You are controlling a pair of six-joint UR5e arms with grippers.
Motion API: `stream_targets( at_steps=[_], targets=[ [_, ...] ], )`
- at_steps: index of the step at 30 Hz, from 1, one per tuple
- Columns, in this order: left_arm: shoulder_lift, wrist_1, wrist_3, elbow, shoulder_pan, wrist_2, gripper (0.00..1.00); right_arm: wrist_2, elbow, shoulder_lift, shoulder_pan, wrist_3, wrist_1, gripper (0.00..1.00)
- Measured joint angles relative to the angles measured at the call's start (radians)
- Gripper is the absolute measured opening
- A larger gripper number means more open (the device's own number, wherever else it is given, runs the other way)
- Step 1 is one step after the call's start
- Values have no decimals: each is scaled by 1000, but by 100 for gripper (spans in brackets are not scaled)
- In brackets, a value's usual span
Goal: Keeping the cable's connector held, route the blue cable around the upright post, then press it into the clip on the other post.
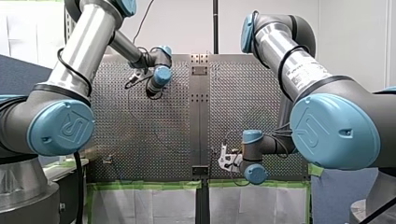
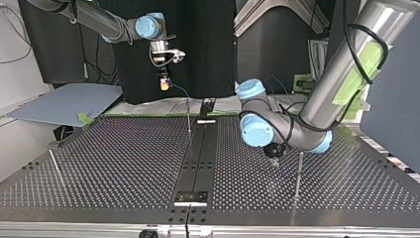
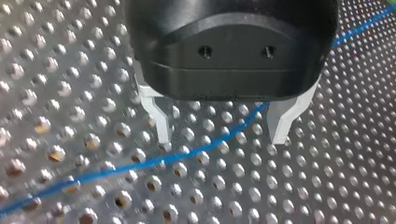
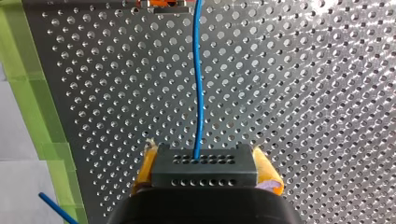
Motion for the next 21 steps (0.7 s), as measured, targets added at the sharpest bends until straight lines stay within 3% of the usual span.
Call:
stream_targets(
  at_steps=[10, 21],
  targets=[
    [-38, -14, 14, 0, 11, 30, 100, 0, 0, 0, 0, 1, 0, 0],
    [-84, -28, 18, 0, 15, 20, 100, -1, 0, 0, -3, 0, -1, 0]
  ],
)
